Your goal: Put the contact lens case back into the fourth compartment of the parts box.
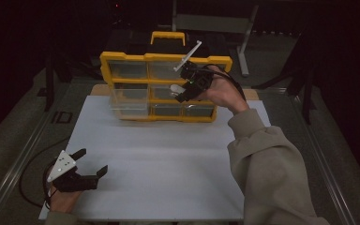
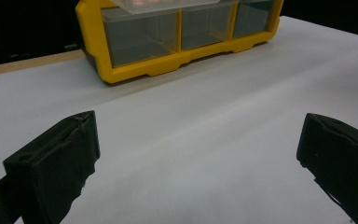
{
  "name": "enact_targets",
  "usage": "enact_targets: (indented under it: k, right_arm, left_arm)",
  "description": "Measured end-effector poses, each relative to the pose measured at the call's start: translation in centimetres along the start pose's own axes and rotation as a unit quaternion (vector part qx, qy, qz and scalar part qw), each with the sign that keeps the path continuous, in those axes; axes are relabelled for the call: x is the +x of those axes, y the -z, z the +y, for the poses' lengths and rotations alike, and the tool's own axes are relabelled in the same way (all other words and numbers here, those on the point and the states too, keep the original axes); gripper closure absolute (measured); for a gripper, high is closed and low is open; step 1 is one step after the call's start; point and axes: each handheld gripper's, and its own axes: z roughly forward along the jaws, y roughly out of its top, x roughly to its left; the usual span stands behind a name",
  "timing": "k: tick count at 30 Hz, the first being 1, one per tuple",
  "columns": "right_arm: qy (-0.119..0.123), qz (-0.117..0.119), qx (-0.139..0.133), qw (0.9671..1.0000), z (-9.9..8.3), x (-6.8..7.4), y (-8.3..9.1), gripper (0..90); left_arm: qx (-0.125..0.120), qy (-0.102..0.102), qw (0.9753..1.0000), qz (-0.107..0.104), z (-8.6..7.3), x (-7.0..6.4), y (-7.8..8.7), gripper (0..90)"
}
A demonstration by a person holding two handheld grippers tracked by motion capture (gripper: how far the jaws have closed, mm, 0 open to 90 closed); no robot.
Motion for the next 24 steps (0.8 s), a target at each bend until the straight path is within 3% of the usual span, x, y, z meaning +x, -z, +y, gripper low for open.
enact_targets:
  k: [24]
  right_arm:
    - [0.009,0.003,-0.017,0.9998,3.2,0.3,-0.4,48.4]
  left_arm:
    - [-0.003,0.001,1.0000,-0.001,0.0,0.0,0.2,0.0]
